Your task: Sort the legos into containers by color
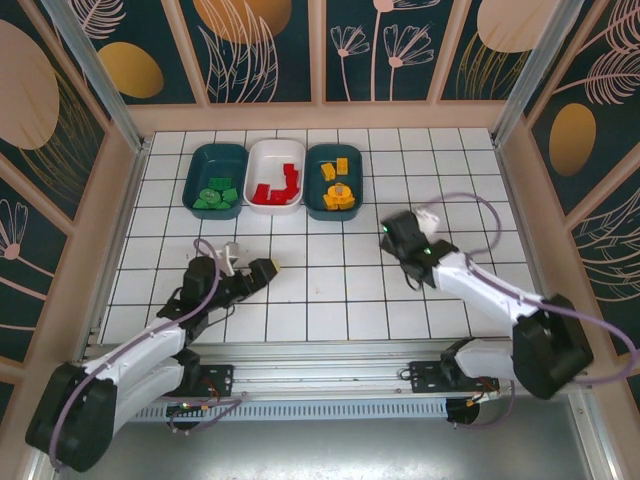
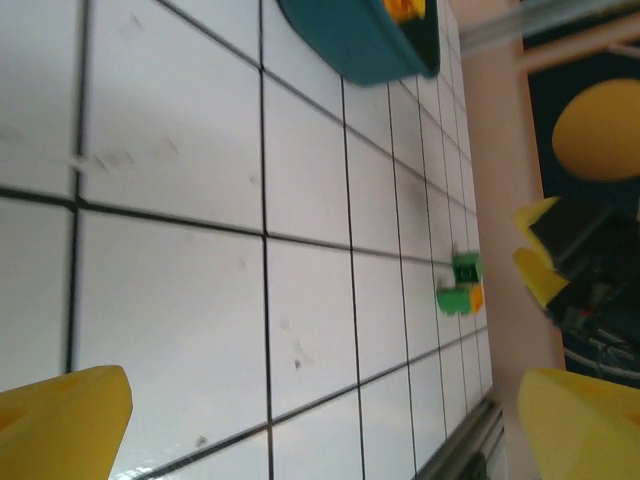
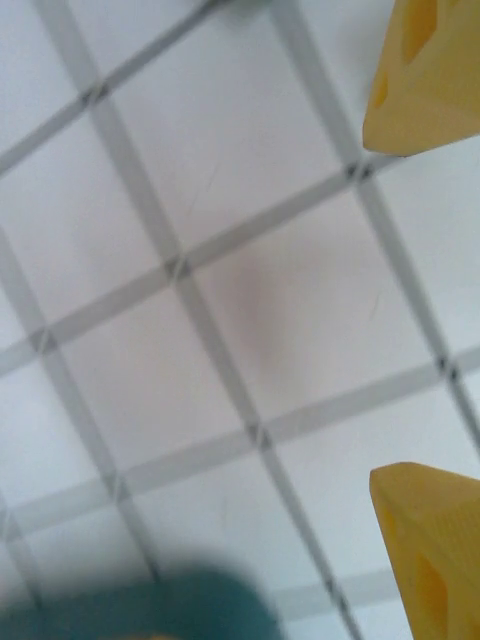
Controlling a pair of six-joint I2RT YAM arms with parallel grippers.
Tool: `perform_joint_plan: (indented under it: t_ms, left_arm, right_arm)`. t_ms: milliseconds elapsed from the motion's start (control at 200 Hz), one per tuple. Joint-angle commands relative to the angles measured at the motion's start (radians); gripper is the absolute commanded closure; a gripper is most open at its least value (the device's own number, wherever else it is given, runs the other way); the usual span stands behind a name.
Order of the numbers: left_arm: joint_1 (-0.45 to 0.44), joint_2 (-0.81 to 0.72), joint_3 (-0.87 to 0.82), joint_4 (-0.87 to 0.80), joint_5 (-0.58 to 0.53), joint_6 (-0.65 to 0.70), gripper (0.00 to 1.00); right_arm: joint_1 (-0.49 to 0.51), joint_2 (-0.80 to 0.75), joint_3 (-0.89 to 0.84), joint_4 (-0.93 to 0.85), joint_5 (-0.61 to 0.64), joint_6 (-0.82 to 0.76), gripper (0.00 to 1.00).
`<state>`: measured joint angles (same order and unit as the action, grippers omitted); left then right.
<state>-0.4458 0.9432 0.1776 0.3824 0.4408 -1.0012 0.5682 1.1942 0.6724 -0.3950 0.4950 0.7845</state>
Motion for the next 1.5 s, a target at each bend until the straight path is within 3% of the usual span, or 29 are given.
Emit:
perform_joint_plan:
  t_ms: [0,240,515,1021,1236,1401,1496]
  left_arm:
    - [-0.075,0.081,0.010,0.154,-0.050,-0.022,0.02]
    - [-0.119,0.181,0.034,0.185,-0.067,-0.019,0.02]
    - [-0.121,0.133,0.033,0.115,-0.089,-0.001,0.01]
    - [-0.120,0.091,0.053,0.037,-0.115,0.017,0.01]
    - [-0.120,0.049,0.057,-0.019,-0.170,0.016,0.02]
    - [-0.119,-0.002,0.062,-0.075,-0.243,0.011,0.01]
    - [-0.098,-0.033,0.094,-0.195,-0.315,0.024,0.02]
  right_arm:
    - [-0.046,-0.138,-0.128,-0.062,0.031,0.119,0.16]
    - [-0.137,-0.135,-0.210,-0.042,-0.072,0.098,0.13]
    - [-0.204,-0.033,-0.223,0.100,-0.133,0.045,0.37]
    - [-0.279,0.011,-0.218,0.169,-0.224,-0.012,0.56]
    - [-0.277,-0.024,-0.230,0.179,-0.237,-0.036,0.71]
    - [-0.252,-0.082,-0.225,0.170,-0.231,-0.038,0.73]
    - [-0.200,-0.099,-0.191,0.157,-0.231,-0.019,0.75]
